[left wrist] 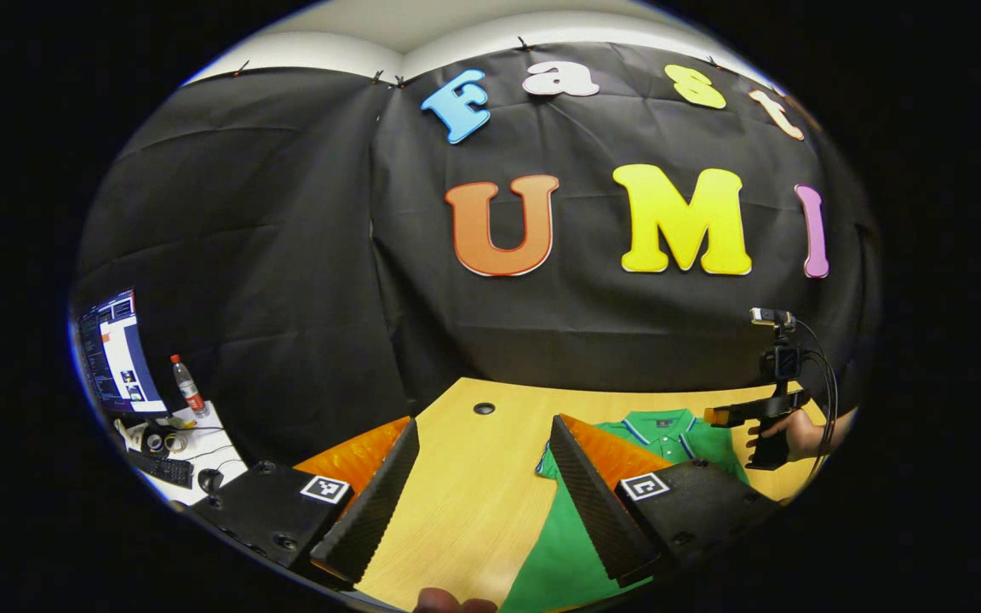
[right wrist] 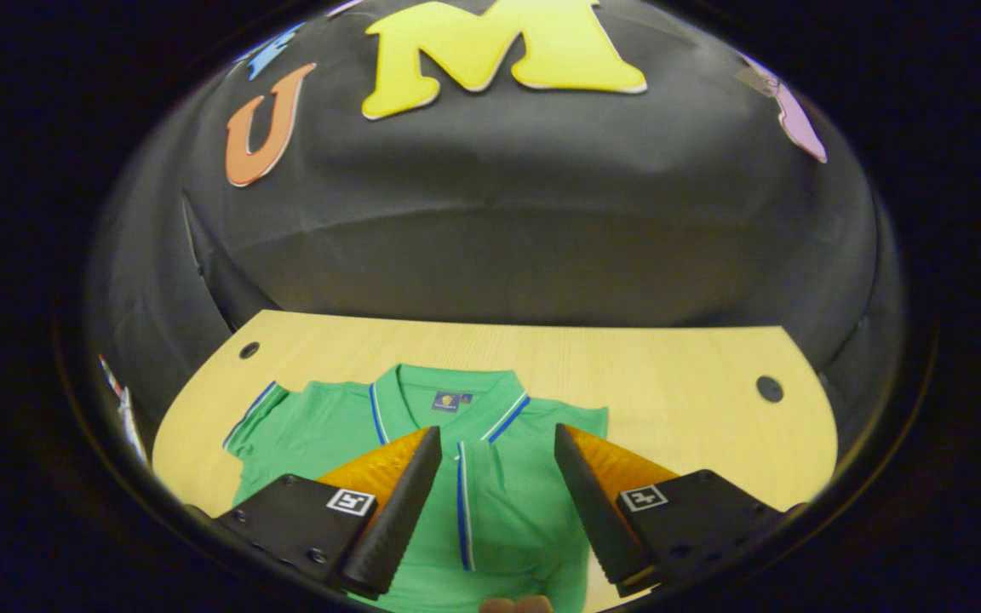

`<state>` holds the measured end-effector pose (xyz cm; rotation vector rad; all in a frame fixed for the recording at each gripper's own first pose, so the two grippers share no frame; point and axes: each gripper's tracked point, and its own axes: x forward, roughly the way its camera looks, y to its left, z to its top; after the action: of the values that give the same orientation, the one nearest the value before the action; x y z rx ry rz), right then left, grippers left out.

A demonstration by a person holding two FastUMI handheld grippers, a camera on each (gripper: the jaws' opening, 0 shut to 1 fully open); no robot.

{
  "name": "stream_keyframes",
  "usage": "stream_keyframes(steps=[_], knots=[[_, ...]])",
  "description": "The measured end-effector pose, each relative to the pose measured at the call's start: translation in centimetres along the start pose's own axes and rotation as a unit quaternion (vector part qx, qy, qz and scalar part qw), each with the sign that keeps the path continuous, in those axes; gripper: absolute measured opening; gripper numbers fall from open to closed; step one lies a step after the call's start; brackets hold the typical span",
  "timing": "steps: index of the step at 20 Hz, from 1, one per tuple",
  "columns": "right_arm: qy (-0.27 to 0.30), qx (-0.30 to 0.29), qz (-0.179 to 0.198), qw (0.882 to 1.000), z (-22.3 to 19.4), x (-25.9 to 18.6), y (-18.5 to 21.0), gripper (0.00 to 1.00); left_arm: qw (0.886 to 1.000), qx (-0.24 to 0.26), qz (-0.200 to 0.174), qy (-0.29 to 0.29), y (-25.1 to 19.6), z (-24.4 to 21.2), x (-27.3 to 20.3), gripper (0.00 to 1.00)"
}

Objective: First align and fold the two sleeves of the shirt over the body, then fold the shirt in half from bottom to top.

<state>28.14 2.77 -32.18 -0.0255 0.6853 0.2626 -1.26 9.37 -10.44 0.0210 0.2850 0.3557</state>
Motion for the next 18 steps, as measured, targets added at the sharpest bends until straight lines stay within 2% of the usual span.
stream_keyframes(steps=[4, 6, 7, 8, 12, 13, 18], knots=[[-0.075, -0.050, -0.015, 0.996, 4.0, -8.1, -0.4, 0.95, 0.997, -0.010, -0.077, -0.025, -3.1, 1.6, 0.8, 0.99], [-0.116, -0.079, -0.032, 0.990, 5.9, -12.7, -0.7, 0.95, 0.994, -0.007, -0.101, -0.027, -4.0, 1.8, 1.5, 0.99], [-0.130, -0.083, -0.032, 0.988, 6.4, -14.9, -0.4, 0.92, 0.993, -0.010, -0.114, -0.029, -4.3, 1.8, 1.7, 0.94], [-0.141, -0.088, -0.028, 0.986, 6.7, -17.2, 0.0, 0.95, 0.992, -0.014, -0.126, -0.029, -4.7, 1.8, 1.8, 0.99], [-0.174, -0.096, -0.022, 0.980, 7.1, -25.2, 0.5, 0.95, 0.987, -0.020, -0.154, -0.031, -5.1, 1.6, 2.6, 1.00], [-0.177, -0.092, -0.023, 0.980, 7.0, -26.8, 0.3, 0.92, 0.987, -0.020, -0.157, -0.029, -5.0, 1.3, 2.8, 0.99], [-0.200, -0.072, -0.053, 0.976, 7.2, -33.6, -0.9, 0.97, 0.984, -0.019, -0.176, -0.017, -4.6, -0.1, 4.7, 1.00]])
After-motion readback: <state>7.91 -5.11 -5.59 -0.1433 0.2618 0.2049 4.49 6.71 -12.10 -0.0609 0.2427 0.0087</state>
